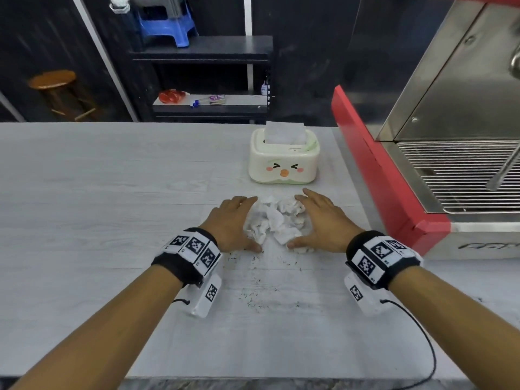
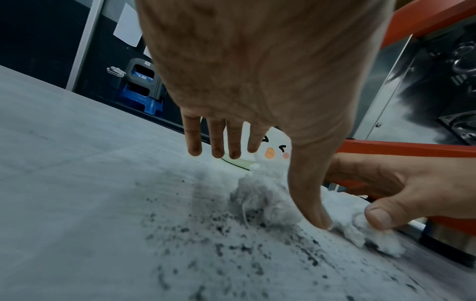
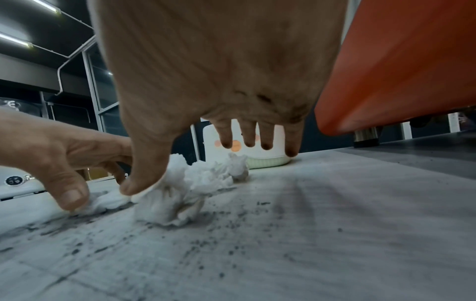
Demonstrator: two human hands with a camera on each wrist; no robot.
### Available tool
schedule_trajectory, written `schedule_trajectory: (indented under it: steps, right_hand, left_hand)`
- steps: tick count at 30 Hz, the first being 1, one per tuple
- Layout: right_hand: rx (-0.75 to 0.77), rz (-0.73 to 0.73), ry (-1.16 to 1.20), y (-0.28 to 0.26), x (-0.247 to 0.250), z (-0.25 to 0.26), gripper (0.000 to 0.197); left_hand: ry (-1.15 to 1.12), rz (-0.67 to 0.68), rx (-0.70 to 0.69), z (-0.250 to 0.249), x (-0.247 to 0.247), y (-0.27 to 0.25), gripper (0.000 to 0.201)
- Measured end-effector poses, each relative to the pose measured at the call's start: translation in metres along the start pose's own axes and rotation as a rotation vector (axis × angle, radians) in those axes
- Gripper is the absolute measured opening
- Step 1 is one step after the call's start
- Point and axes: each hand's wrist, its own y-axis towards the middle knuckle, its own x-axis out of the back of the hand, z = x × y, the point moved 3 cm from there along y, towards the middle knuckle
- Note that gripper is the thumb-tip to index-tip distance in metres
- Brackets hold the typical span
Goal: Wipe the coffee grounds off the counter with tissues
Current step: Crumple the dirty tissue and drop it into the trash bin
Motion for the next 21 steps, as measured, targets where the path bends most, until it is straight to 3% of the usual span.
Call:
schedule_trajectory:
  steps: [3, 8, 21]
  right_hand:
    - [0.018, 0.061, 0.013, 0.012, -0.007, -0.002, 0.122]
    - [0.069, 0.037, -0.086, 0.025, -0.018, 0.002, 0.112]
    - [0.162, 0.06, 0.161, 0.034, -0.019, 0.006, 0.03]
  left_hand:
    - [-0.03, 0.088, -0.027, -0.002, -0.005, 0.011, 0.122]
    - [-0.138, 0.101, -0.093, -0.004, -0.013, 0.025, 0.106]
    - [-0.374, -0.012, -0.127, 0.004, -0.011, 0.028, 0.044]
